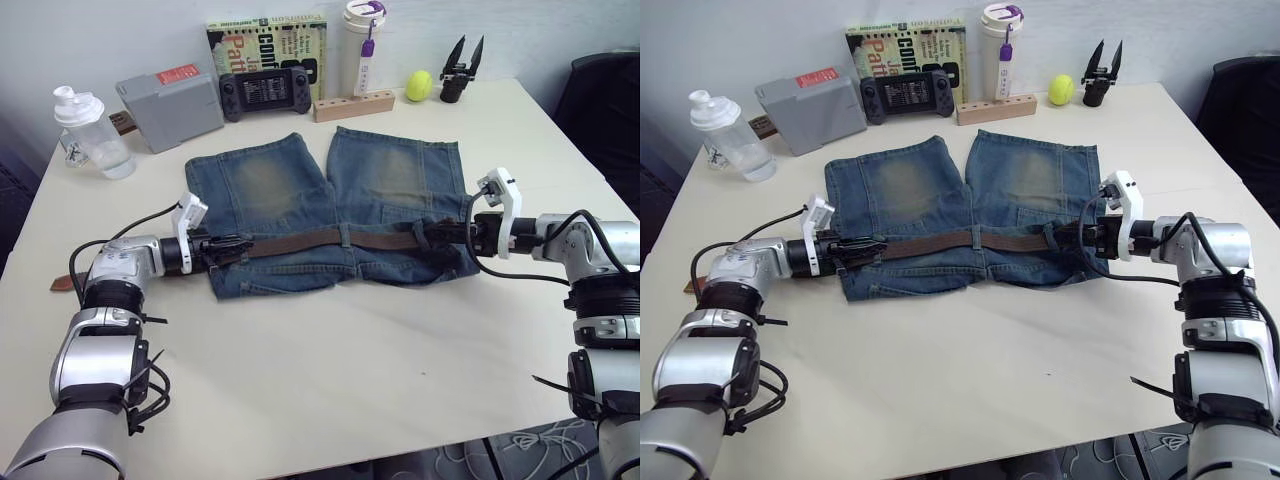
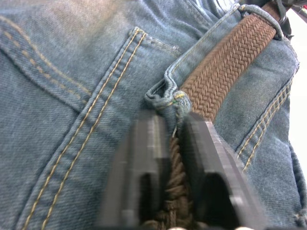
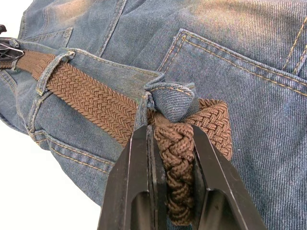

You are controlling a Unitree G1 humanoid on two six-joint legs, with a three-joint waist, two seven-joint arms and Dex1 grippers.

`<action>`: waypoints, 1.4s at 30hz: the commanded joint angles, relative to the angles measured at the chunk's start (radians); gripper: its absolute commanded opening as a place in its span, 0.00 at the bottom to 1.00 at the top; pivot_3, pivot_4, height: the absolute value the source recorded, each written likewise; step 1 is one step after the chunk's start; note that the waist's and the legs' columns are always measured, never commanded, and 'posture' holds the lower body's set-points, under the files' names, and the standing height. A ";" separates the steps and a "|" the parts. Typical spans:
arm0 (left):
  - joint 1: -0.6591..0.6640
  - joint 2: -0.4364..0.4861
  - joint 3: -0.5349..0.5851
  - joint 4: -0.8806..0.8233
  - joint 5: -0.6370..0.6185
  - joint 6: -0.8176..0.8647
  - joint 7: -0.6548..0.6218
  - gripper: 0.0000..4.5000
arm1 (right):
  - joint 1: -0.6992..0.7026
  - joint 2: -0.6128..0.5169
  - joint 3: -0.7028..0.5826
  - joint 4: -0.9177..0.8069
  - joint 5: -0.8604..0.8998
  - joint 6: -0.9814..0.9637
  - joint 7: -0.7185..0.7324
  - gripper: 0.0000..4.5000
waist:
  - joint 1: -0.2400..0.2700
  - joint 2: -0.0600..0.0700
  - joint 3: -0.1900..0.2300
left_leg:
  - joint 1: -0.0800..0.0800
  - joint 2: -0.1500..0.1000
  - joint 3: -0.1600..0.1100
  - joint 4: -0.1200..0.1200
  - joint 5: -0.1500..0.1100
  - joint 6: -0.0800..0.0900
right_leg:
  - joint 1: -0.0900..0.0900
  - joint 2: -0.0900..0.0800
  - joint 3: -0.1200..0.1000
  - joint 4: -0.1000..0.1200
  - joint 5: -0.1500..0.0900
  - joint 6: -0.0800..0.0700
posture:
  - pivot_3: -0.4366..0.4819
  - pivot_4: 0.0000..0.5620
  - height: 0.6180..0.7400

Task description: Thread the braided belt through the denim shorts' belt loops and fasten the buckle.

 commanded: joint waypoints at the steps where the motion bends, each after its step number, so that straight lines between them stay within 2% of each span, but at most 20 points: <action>1: 0.003 -0.012 0.035 -0.021 -0.011 -0.032 0.025 0.02 | 0.001 0.001 -0.009 -0.021 0.014 -0.014 0.001 0.05 | 0.001 0.000 0.000 | 0.000 0.000 0.000 0.000 0.000 0.000 | 0.000 0.000 0.000 0.000 0.000 0.000 | 0.48 0.27 0.88; 6: 0.017 0.002 0.095 -0.109 -0.061 -0.050 0.000 0.02 | 0.025 -0.011 -0.055 -0.055 0.033 -0.093 0.012 0.05 | 0.003 0.000 0.000 | -0.001 0.000 -0.001 0.001 0.000 0.000 | 0.000 0.000 0.000 0.000 0.000 0.000 | 0.48 0.27 0.88; 9: 0.100 0.014 0.150 -0.283 -0.102 -0.125 0.005 0.02 | 0.128 -0.038 -0.111 -0.204 0.066 -0.244 0.078 0.05 | 0.002 -0.001 0.000 | -0.001 0.000 -0.001 0.001 0.000 0.000 | -0.001 0.000 0.000 0.000 0.000 0.000 | 0.48 0.27 0.88; 11: 0.221 -0.004 0.198 -0.493 -0.099 -0.313 0.059 0.02 | 0.239 -0.039 -0.186 -0.375 0.124 -0.298 0.098 0.05 | 0.002 -0.001 0.001 | -0.002 0.000 -0.003 0.000 0.000 0.000 | -0.003 0.000 -0.001 0.001 0.000 0.000 | 0.48 0.27 0.88; 14: 0.472 0.007 0.186 -0.756 0.011 -0.602 0.109 0.02 | 0.458 -0.062 -0.230 -0.642 0.129 -0.420 0.129 0.05 | 0.009 -0.001 0.001 | -0.003 0.000 -0.009 0.002 0.000 0.000 | -0.004 -0.001 0.001 0.002 0.000 0.000 | 0.48 0.27 0.88; 16: 0.566 0.011 0.190 -0.831 0.035 -0.697 0.130 0.02 | 0.552 -0.077 -0.244 -0.738 0.127 -0.460 0.136 0.05 | 0.015 -0.001 0.001 | -0.003 0.000 -0.009 0.001 0.000 0.000 | -0.004 -0.001 0.002 0.000 0.000 0.000 | 0.48 0.27 0.88; 18: 0.665 0.026 0.192 -0.858 0.097 -0.897 0.156 0.02 | 0.644 -0.088 -0.272 -0.828 0.148 -0.466 0.127 0.05 | 0.023 -0.002 0.001 | 0.000 0.000 -0.007 0.001 -0.001 0.000 | -0.001 0.000 0.002 -0.001 0.000 0.000 | 0.48 0.27 0.88; 22: 0.802 0.055 0.208 -0.771 0.246 -1.255 0.263 0.02 | 0.873 -0.139 -0.264 -0.922 0.081 -0.552 0.156 0.05 | 0.046 -0.002 0.001 | 0.001 0.001 -0.009 0.007 -0.002 0.001 | 0.004 -0.001 0.002 -0.001 0.000 0.000 | 0.48 0.27 0.88; 27: 0.847 0.098 0.197 -0.606 0.402 -1.495 0.407 0.02 | 1.013 -0.211 -0.200 -0.884 -0.017 -0.632 0.162 0.05 | 0.059 -0.004 0.000 | 0.002 0.000 -0.009 0.008 -0.003 0.003 | 0.006 -0.002 0.002 -0.002 0.001 0.002 | 0.48 0.27 0.88; 32: 0.860 0.157 0.182 -0.466 0.542 -1.591 0.540 0.02 | 1.039 -0.275 -0.159 -0.737 -0.128 -0.716 0.129 0.05 | 0.058 -0.004 -0.002 | 0.003 0.000 -0.009 0.007 -0.003 0.004 | 0.006 -0.002 0.002 -0.002 0.001 0.002 | 0.48 0.27 0.88; 35: 0.866 0.193 0.156 -0.409 0.615 -1.609 0.620 0.02 | 1.033 -0.300 -0.145 -0.699 -0.140 -0.743 0.119 0.05 | 0.056 0.003 -0.007 | 0.005 0.001 -0.009 0.007 -0.003 0.004 | 0.007 -0.002 0.002 -0.002 0.001 0.002 | 0.48 0.27 0.88; 39: 0.880 0.244 0.125 -0.365 0.672 -1.628 0.719 0.02 | 1.062 -0.325 -0.151 -0.698 -0.139 -0.803 0.130 0.05 | 0.051 0.008 -0.010 | 0.012 0.001 -0.007 0.003 -0.003 0.004 | 0.012 -0.002 0.002 -0.004 0.001 0.001 | 0.48 0.27 0.88; 42: 0.896 0.284 0.123 -0.336 0.706 -1.628 0.804 0.02 | 1.078 -0.320 -0.169 -0.703 -0.143 -0.890 0.114 0.05 | 0.047 0.009 -0.010 | 0.024 0.003 -0.006 -0.009 -0.004 0.004 | 0.021 -0.002 0.002 -0.010 0.001 0.001 | 0.48 0.27 0.88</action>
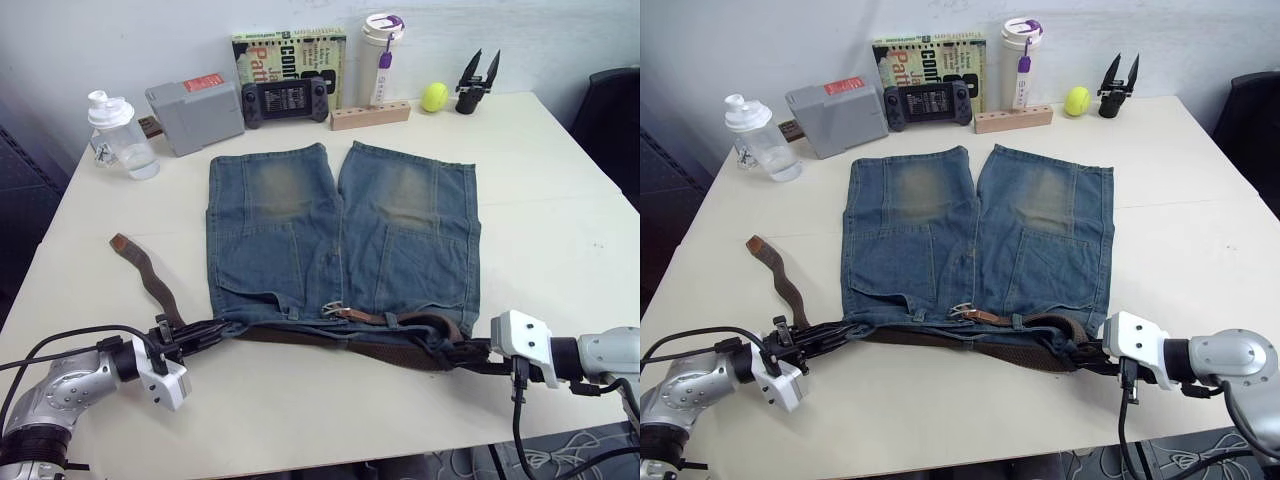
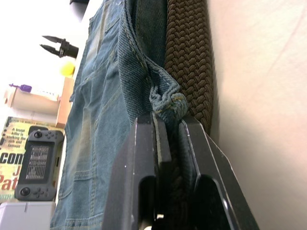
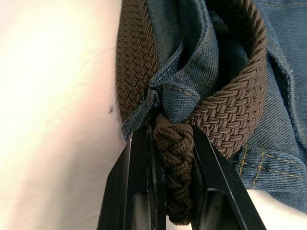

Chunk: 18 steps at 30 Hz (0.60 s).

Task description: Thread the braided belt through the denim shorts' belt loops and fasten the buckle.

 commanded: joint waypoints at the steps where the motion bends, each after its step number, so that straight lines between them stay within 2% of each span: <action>1: 0.056 0.077 0.036 0.138 0.087 0.057 0.068 0.02 | 0.032 -0.034 -0.063 0.060 -0.077 -0.061 -0.027 0.05 | -0.003 0.001 0.000 | 0.001 0.001 0.000 -0.001 0.000 0.000 | 0.000 0.000 0.000 0.000 0.000 0.000 | 0.48 0.27 0.88; 5: 0.053 0.081 0.010 0.133 -0.021 0.128 0.103 0.02 | -0.016 -0.004 -0.067 0.051 -0.052 -0.029 -0.112 0.05 | -0.003 0.001 0.000 | 0.007 0.003 0.006 -0.004 0.000 0.000 | 0.001 -0.001 0.002 0.002 -0.001 -0.001 | 0.48 0.27 0.88; 7: 0.062 0.068 -0.022 0.094 -0.171 0.205 0.055 0.02 | -0.055 0.028 -0.087 0.045 0.013 0.034 -0.157 0.05 | -0.002 0.000 0.000 | 0.008 0.003 0.006 -0.004 0.000 0.000 | 0.001 -0.002 0.002 0.002 -0.001 -0.001 | 0.48 0.27 0.88; 9: 0.068 0.084 -0.042 0.061 -0.162 0.200 0.051 0.02 | -0.063 0.035 -0.093 0.049 0.023 0.041 -0.167 0.05 | -0.002 0.000 0.000 | 0.008 0.003 0.006 -0.003 0.000 0.000 | 0.000 -0.003 0.002 0.003 -0.001 -0.001 | 0.48 0.27 0.88; 11: 0.076 0.099 -0.047 0.043 -0.135 0.184 0.059 0.02 | -0.034 0.021 -0.087 0.058 -0.007 -0.003 -0.150 0.28 | 0.001 0.000 0.000 | 0.008 0.003 0.006 -0.003 0.000 0.000 | 0.000 -0.003 0.002 0.003 -0.001 -0.001 | 0.48 0.27 0.88; 12: 0.079 0.105 -0.048 0.048 -0.123 0.176 0.064 0.02 | -0.013 0.015 -0.086 0.061 -0.018 -0.025 -0.137 0.35 | 0.000 -0.001 0.000 | 0.007 0.003 0.006 -0.003 0.000 0.000 | 0.000 -0.003 0.002 0.003 -0.001 -0.001 | 0.48 0.27 0.88; 18: 0.084 0.132 -0.061 0.077 -0.097 0.169 0.094 0.63 | 0.064 -0.021 -0.080 0.108 -0.101 -0.127 -0.105 1.00 | -0.005 -0.001 0.000 | 0.009 0.003 0.009 -0.005 -0.001 0.001 | 0.001 -0.003 0.002 0.002 -0.001 -0.001 | 0.48 0.27 0.88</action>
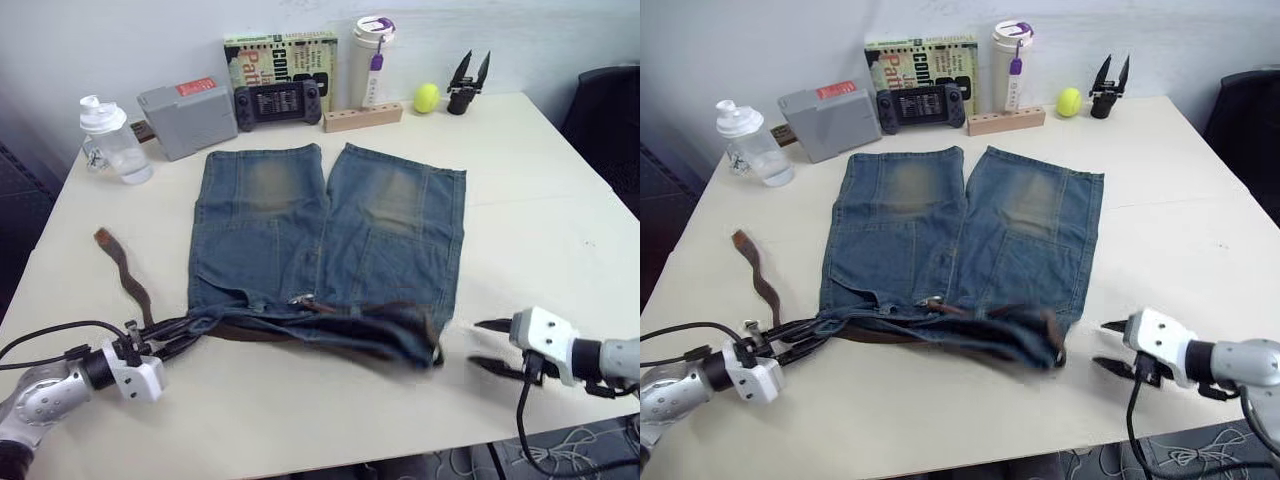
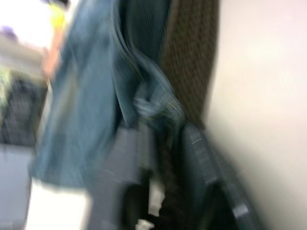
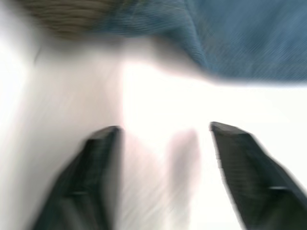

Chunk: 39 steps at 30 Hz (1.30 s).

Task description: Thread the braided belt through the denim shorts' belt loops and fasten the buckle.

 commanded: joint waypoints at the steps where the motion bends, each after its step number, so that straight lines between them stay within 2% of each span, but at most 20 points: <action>1: 0.022 0.020 -0.010 0.013 -0.018 0.034 -0.013 0.68 | 0.023 -0.030 -0.018 0.004 -0.034 -0.040 0.021 1.00 | 0.001 0.000 0.000 | 0.001 0.000 0.000 0.000 0.000 0.000 | 0.000 -0.001 0.000 0.000 0.000 0.000 | 0.48 0.27 0.88; 3: 0.034 0.027 -0.025 -0.007 -0.072 0.058 -0.044 0.88 | 0.022 -0.034 -0.028 -0.004 -0.015 -0.019 0.023 1.00 | 0.003 -0.001 -0.001 | 0.001 0.000 0.000 0.000 0.000 0.000 | 0.000 -0.001 0.000 0.000 0.000 0.000 | 0.48 0.27 0.88; 6: 0.075 0.053 -0.069 -0.133 -0.267 0.168 -0.157 0.88 | -0.013 -0.044 -0.045 -0.052 0.040 0.045 0.041 1.00 | 0.003 -0.002 0.000 | 0.000 0.000 0.000 0.000 -0.001 0.000 | 0.000 -0.002 -0.001 0.000 0.000 0.000 | 0.48 0.27 0.88; 10: 0.138 0.139 -0.088 -0.350 -0.523 0.382 -0.344 0.88 | -0.100 -0.040 -0.057 -0.125 0.147 0.177 0.042 1.00 | -0.001 -0.002 0.002 | 0.000 -0.001 0.001 0.001 -0.001 0.001 | -0.002 -0.004 -0.001 0.001 0.000 0.000 | 0.48 0.27 0.88; 13: 0.217 0.245 -0.064 -0.554 -0.757 0.714 -0.519 0.88 | -0.197 -0.023 -0.066 -0.199 0.316 0.374 0.018 1.00 | 0.001 -0.005 0.006 | -0.002 0.000 0.000 0.003 -0.001 0.000 | -0.003 -0.004 -0.001 0.002 0.000 0.000 | 0.48 0.27 0.88; 16: 0.251 0.311 0.020 -0.670 -0.961 0.973 -0.645 0.88 | -0.283 -0.012 -0.057 -0.211 0.397 0.488 -0.011 1.00 | 0.006 -0.005 0.007 | -0.006 0.000 -0.003 0.004 -0.001 0.000 | -0.004 -0.004 -0.002 0.001 0.000 -0.001 | 0.48 0.27 0.88; 17: 0.253 0.314 0.044 -0.690 -0.993 1.028 -0.668 0.88 | -0.299 -0.010 -0.055 -0.212 0.407 0.509 -0.018 1.00 | 0.008 -0.005 0.007 | -0.008 0.000 -0.004 0.005 -0.001 0.000 | -0.004 -0.003 -0.002 0.000 0.000 -0.001 | 0.48 0.27 0.88; 19: 0.209 0.332 0.094 -0.724 -1.138 1.229 -0.716 0.88 | -0.389 0.014 -0.009 -0.182 0.402 0.581 -0.085 1.00 | 0.010 -0.005 0.008 | -0.013 -0.002 -0.007 0.007 -0.001 0.000 | -0.007 -0.003 -0.004 0.001 0.000 -0.001 | 0.48 0.27 0.88; 21: 0.072 0.297 0.097 -0.695 -1.212 1.372 -0.711 0.88 | -0.490 0.043 0.073 -0.127 0.338 0.631 -0.149 1.00 | 0.009 -0.006 0.009 | -0.015 -0.003 -0.006 0.009 -0.001 0.000 | -0.007 -0.002 -0.003 0.001 0.000 0.000 | 0.48 0.27 0.88; 22: -0.022 0.254 0.068 -0.650 -1.177 1.402 -0.681 0.88 | -0.543 0.069 0.119 -0.084 0.299 0.661 -0.189 1.00 | 0.009 -0.006 0.009 | -0.017 -0.003 -0.007 0.011 -0.001 0.000 | -0.007 -0.001 -0.003 0.002 0.000 0.000 | 0.48 0.27 0.88; 24: -0.124 0.197 0.042 -0.602 -1.115 1.442 -0.657 0.88 | -0.602 0.098 0.165 -0.037 0.261 0.697 -0.231 1.00 | 0.008 -0.005 0.009 | -0.017 -0.006 -0.007 0.012 -0.001 0.000 | -0.007 0.001 -0.003 0.001 0.000 0.000 | 0.48 0.27 0.88; 27: -0.306 0.050 -0.053 -0.467 -0.923 1.437 -0.568 0.88 | -0.682 0.140 0.264 0.065 0.187 0.753 -0.269 1.00 | 0.005 -0.004 0.009 | -0.018 -0.007 -0.002 0.007 -0.001 -0.001 | -0.009 0.004 -0.003 0.000 0.000 0.001 | 0.48 0.27 0.88; 31: -0.449 -0.099 -0.137 -0.297 -0.726 1.399 -0.510 0.88 | -0.740 0.164 0.339 0.168 0.120 0.789 -0.269 1.00 | 0.002 -0.005 0.009 | -0.023 -0.006 0.002 0.005 0.000 -0.002 | -0.014 0.007 -0.006 -0.002 0.000 0.001 | 0.48 0.27 0.88; 34: -0.508 -0.159 -0.178 -0.187 -0.627 1.409 -0.502 0.88 | -0.762 0.169 0.370 0.212 0.108 0.820 -0.239 1.00 | -0.003 -0.011 0.007 | -0.030 -0.006 0.002 0.007 0.000 -0.003 | -0.019 0.007 -0.007 -0.003 0.001 0.001 | 0.48 0.27 0.88; 35: -0.525 -0.181 -0.184 -0.145 -0.603 1.397 -0.501 0.89 | -0.764 0.168 0.386 0.225 0.097 0.816 -0.228 0.91 | -0.003 -0.013 0.006 | -0.030 -0.006 0.002 0.007 0.000 -0.004 | -0.019 0.007 -0.007 -0.003 0.001 0.001 | 0.48 0.27 0.88; 36: -0.536 -0.199 -0.193 -0.112 -0.583 1.393 -0.505 0.89 | -0.763 0.164 0.408 0.237 0.080 0.809 -0.218 0.89 | -0.004 -0.013 0.006 | -0.030 -0.005 0.001 0.008 0.001 -0.004 | -0.019 0.007 -0.008 -0.002 0.001 0.001 | 0.48 0.27 0.88; 37: -0.540 -0.210 -0.205 -0.088 -0.556 1.373 -0.511 0.89 | -0.761 0.159 0.426 0.245 0.064 0.802 -0.209 0.82 | -0.004 -0.013 0.005 | -0.029 -0.005 0.001 0.009 0.001 -0.004 | -0.018 0.007 -0.007 -0.002 0.001 0.001 | 0.48 0.27 0.88; 39: -0.547 -0.222 -0.223 -0.052 -0.501 1.335 -0.517 0.89 | -0.761 0.161 0.441 0.260 0.044 0.798 -0.196 0.64 | 0.001 -0.016 0.001 | -0.029 -0.005 0.001 0.013 0.001 -0.004 | -0.017 0.006 -0.007 0.001 0.001 0.002 | 0.48 0.27 0.88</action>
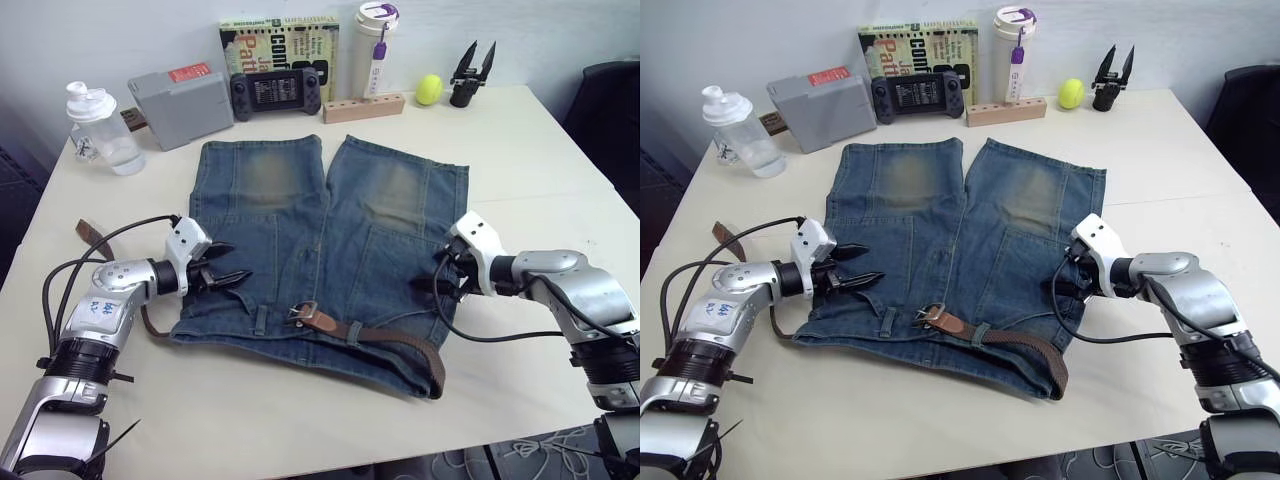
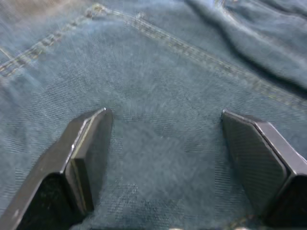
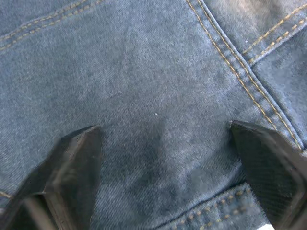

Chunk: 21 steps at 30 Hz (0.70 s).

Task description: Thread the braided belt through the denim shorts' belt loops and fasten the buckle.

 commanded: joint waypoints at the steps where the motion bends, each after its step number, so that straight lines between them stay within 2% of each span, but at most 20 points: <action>1: 0.003 -0.020 -0.036 0.085 0.103 -0.047 -0.013 0.83 | 0.016 0.002 0.073 0.066 -0.065 -0.008 0.029 0.53 | 0.005 -0.004 -0.006 | 0.001 0.000 0.000 0.002 0.000 0.000 | 0.001 0.000 0.000 0.001 0.000 0.000 | 0.48 0.27 0.88; 2: -0.003 -0.029 -0.037 0.100 0.114 -0.054 -0.015 0.76 | 0.003 0.011 0.084 0.095 -0.091 -0.025 0.020 0.41 | 0.005 -0.004 -0.007 | 0.001 0.001 -0.001 0.004 0.000 0.000 | 0.001 0.000 0.000 0.003 0.000 0.000 | 0.48 0.27 0.88; 4: -0.010 -0.047 -0.045 0.116 0.140 -0.062 -0.012 0.64 | -0.030 0.035 0.104 0.171 -0.150 -0.076 -0.013 0.27 | 0.004 -0.005 -0.012 | 0.002 0.001 -0.001 0.006 0.000 0.000 | 0.003 -0.001 0.000 0.003 0.000 0.000 | 0.48 0.27 0.88; 7: -0.003 -0.082 -0.043 0.102 0.150 -0.051 -0.013 0.35 | -0.088 0.074 0.109 0.287 -0.222 -0.155 -0.070 0.00 | 0.003 -0.009 -0.016 | 0.013 0.001 -0.001 0.004 0.000 0.000 | 0.017 -0.001 0.000 0.001 0.000 0.000 | 0.48 0.27 0.88; 8: -0.001 -0.091 -0.041 0.096 0.153 -0.046 -0.014 0.29 | -0.105 0.083 0.109 0.320 -0.241 -0.179 -0.085 0.00 | 0.003 -0.010 -0.018 | 0.016 0.002 -0.002 0.003 0.000 0.000 | 0.021 -0.001 0.000 0.000 0.000 0.000 | 0.48 0.27 0.88; 13: -0.021 -0.146 -0.037 0.134 0.201 -0.047 0.061 0.29 | -0.199 0.118 0.092 0.491 -0.309 -0.290 -0.149 0.00 | 0.010 -0.007 -0.020 | 0.017 0.002 -0.012 0.007 0.000 0.000 | 0.022 -0.005 0.003 0.001 0.000 0.000 | 0.48 0.27 0.88; 19: -0.061 -0.176 -0.022 0.205 0.241 -0.082 0.120 0.29 | -0.254 0.142 0.087 0.597 -0.350 -0.354 -0.167 0.00 | 0.020 -0.005 -0.021 | 0.013 0.001 -0.016 0.010 0.001 0.002 | 0.023 -0.005 0.005 0.000 0.001 0.001 | 0.48 0.27 0.88; 21: -0.065 -0.192 -0.005 0.189 0.220 -0.068 0.114 0.29 | -0.262 0.146 0.083 0.620 -0.359 -0.376 -0.180 0.00 | 0.020 -0.004 -0.021 | 0.013 0.001 -0.016 0.010 0.001 0.002 | 0.023 -0.004 0.005 0.000 0.001 0.002 | 0.48 0.27 0.88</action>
